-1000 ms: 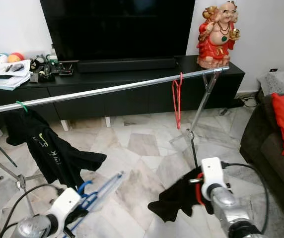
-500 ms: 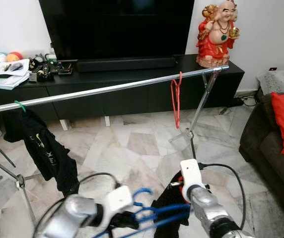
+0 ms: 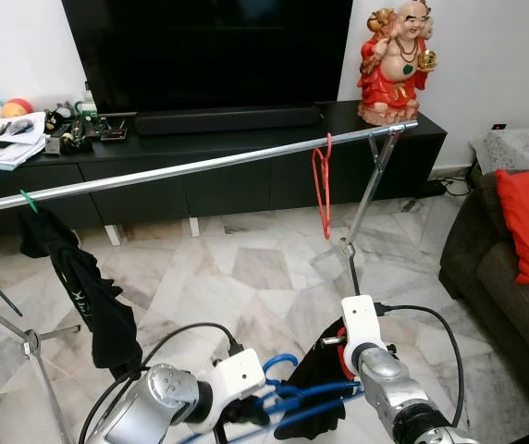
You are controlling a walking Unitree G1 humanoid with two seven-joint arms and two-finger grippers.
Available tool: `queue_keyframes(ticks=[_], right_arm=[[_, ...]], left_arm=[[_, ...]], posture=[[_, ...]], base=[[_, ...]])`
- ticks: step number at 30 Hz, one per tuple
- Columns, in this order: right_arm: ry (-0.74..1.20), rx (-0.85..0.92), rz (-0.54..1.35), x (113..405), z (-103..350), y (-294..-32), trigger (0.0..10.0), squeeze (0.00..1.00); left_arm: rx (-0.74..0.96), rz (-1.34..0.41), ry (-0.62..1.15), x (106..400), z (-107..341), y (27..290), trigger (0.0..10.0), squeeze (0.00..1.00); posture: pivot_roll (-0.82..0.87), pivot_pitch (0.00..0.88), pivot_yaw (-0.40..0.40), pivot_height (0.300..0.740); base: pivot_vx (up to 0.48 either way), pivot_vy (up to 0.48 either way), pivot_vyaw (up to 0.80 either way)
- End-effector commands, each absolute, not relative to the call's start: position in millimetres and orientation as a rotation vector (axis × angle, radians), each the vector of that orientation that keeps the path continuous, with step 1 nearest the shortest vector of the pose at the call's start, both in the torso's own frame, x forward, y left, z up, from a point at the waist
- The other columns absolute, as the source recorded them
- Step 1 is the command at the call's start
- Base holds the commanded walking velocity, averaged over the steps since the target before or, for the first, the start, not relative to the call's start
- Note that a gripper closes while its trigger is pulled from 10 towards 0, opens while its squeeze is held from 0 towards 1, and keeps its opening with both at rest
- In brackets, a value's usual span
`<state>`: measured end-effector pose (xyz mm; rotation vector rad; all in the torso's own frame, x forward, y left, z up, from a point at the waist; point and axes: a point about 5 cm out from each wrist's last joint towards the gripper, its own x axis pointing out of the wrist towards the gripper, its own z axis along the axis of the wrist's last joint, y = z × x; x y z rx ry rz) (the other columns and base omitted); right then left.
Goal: Hang hanger
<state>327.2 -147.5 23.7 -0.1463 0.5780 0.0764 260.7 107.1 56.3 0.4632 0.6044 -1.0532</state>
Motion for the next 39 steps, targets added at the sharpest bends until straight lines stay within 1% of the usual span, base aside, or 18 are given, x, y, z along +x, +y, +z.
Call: queue_keyframes(ticks=[1, 5, 7, 9, 11, 16, 21, 27, 31, 36, 39], right_arm=[[0.558, -0.130, 0.073, 333, 31, -145, 10.0, 0.00], [0.556, -0.123, 0.072, 333, 31, -146, 10.0, 0.00], [0.557, -0.122, 0.072, 333, 31, -146, 10.0, 0.00], [0.558, -0.121, 0.071, 333, 31, -147, 10.0, 0.00], [0.560, -0.121, 0.070, 333, 30, -147, 10.0, 0.00], [0.564, -0.119, 0.067, 332, 29, -148, 10.0, 0.00], [0.566, -0.113, 0.064, 332, 29, -148, 10.0, 0.00], [0.570, -0.100, 0.061, 332, 29, -148, 10.0, 0.00], [0.571, -0.098, 0.054, 332, 29, -149, 10.0, 0.00], [0.562, -0.104, 0.038, 334, 31, -154, 10.0, 0.00], [0.560, -0.104, 0.036, 334, 32, -155, 10.0, 0.00]], left_arm=[[0.478, -0.993, 0.586, 268, 59, 111, 10.0, 0.00], [0.465, -0.910, 0.560, 277, 60, 110, 10.0, 0.00], [0.454, -0.897, 0.551, 279, 60, 109, 10.0, 0.00], [0.424, -0.912, 0.542, 278, 62, 105, 10.0, 0.00], [0.396, -0.990, 0.541, 272, 64, 99, 10.0, 0.00], [0.383, -1.062, 0.546, 265, 65, 94, 10.0, 0.00], [0.377, -1.016, 0.527, 269, 66, 91, 10.0, 0.00], [0.375, -1.017, 0.529, 268, 64, 87, 10.0, 0.00], [0.409, -1.006, 0.554, 267, 62, 91, 10.0, 0.00], [0.503, -0.922, 0.608, 273, 56, 109, 10.0, 0.00], [0.495, -0.896, 0.606, 275, 56, 111, 10.0, 0.00]], posture=[[-0.01, 0.000, -0.003, 0.740], [-0.01, 0.000, -0.004, 0.740], [-0.01, 0.000, -0.005, 0.740], [-0.01, 0.000, -0.007, 0.740], [-0.01, 0.000, -0.010, 0.740], [-0.01, 0.000, -0.011, 0.740], [-0.01, 0.000, -0.014, 0.740], [0.00, 0.000, -0.014, 0.740], [0.00, 0.000, -0.015, 0.740], [0.00, 0.000, -0.015, 0.740], [0.00, 0.000, -0.016, 0.740]], base=[[0.000, 0.000, 0.00], [0.000, 0.000, 0.00], [0.000, 0.000, 0.00], [0.000, 0.000, 0.00], [0.000, 0.000, 0.00], [0.000, 0.000, 0.00], [0.000, 0.000, 0.00], [0.000, 0.000, 0.00], [0.000, 0.000, 0.00], [0.000, 0.000, 0.00], [0.000, 0.000, 0.00]])
